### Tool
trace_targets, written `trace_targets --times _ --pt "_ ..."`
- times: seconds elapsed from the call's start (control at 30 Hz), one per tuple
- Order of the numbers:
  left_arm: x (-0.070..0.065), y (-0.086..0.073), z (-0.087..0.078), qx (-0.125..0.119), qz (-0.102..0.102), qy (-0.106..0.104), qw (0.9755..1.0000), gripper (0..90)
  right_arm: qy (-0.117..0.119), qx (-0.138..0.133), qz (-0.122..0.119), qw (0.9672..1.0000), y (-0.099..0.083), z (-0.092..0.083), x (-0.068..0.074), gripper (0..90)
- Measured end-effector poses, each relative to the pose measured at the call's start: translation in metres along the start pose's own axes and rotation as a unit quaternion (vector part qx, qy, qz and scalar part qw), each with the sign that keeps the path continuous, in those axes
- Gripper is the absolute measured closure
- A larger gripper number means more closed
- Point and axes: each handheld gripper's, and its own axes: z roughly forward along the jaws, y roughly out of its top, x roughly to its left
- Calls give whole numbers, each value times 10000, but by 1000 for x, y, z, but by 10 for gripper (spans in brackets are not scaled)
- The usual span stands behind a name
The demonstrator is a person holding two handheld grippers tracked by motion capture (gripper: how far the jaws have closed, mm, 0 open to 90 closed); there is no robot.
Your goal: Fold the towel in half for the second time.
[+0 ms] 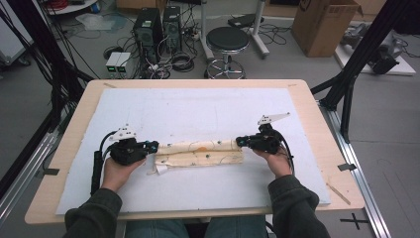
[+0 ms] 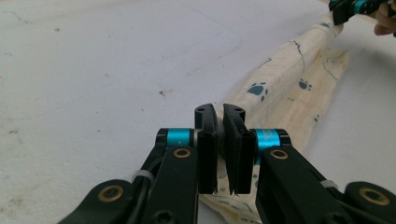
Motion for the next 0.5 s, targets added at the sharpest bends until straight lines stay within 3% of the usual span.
trace_targets --times 0.5 --pt "-13 -2 -1 343 279 -78 9990 832 121 50 -59 9999 -12 -1 6 841"
